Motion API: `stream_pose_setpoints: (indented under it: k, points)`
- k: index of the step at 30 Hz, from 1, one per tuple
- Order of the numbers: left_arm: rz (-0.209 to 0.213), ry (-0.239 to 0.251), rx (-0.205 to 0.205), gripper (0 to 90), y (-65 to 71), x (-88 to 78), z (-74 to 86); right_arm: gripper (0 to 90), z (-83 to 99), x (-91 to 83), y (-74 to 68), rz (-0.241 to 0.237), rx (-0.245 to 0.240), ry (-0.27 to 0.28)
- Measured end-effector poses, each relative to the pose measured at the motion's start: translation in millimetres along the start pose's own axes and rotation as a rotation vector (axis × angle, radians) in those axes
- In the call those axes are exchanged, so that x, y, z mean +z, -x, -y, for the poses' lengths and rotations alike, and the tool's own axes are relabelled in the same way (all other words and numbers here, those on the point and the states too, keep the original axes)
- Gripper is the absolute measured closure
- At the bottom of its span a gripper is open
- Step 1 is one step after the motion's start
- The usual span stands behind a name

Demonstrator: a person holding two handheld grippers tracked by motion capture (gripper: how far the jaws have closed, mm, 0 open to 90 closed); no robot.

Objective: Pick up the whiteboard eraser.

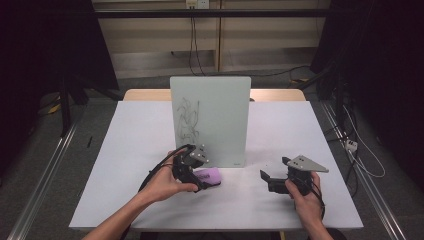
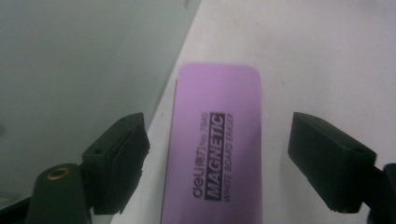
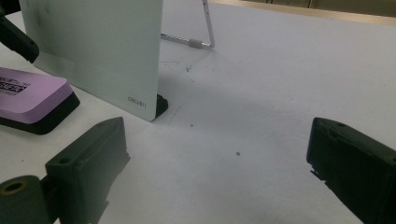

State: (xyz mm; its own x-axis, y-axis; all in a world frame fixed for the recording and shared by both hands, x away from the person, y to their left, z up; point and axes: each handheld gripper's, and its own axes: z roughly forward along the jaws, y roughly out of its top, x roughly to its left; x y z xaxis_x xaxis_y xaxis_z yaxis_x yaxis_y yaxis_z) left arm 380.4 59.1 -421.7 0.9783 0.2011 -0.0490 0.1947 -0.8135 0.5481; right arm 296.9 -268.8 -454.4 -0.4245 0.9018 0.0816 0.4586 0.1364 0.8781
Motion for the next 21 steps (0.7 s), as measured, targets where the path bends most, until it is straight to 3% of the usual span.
stream_pose_setpoints:
  k: [10, 15, 21]
  points:
    - [0.029, -0.016, 0.012, 32.4, -2.6, 7.4, 1.6, 4.7, -0.1, 0.8, -0.5, -0.006, -0.003, -0.003]
    - [0.012, -0.031, 0.022, 40.2, -3.2, 8.8, 1.8, 4.7, 0.3, 0.2, 1.5, -0.005, 0.005, -0.001]
    - [0.019, -0.026, 0.021, 40.6, -3.8, 9.6, 2.3, 4.7, 0.2, 0.7, 0.4, -0.012, 0.001, -0.001]
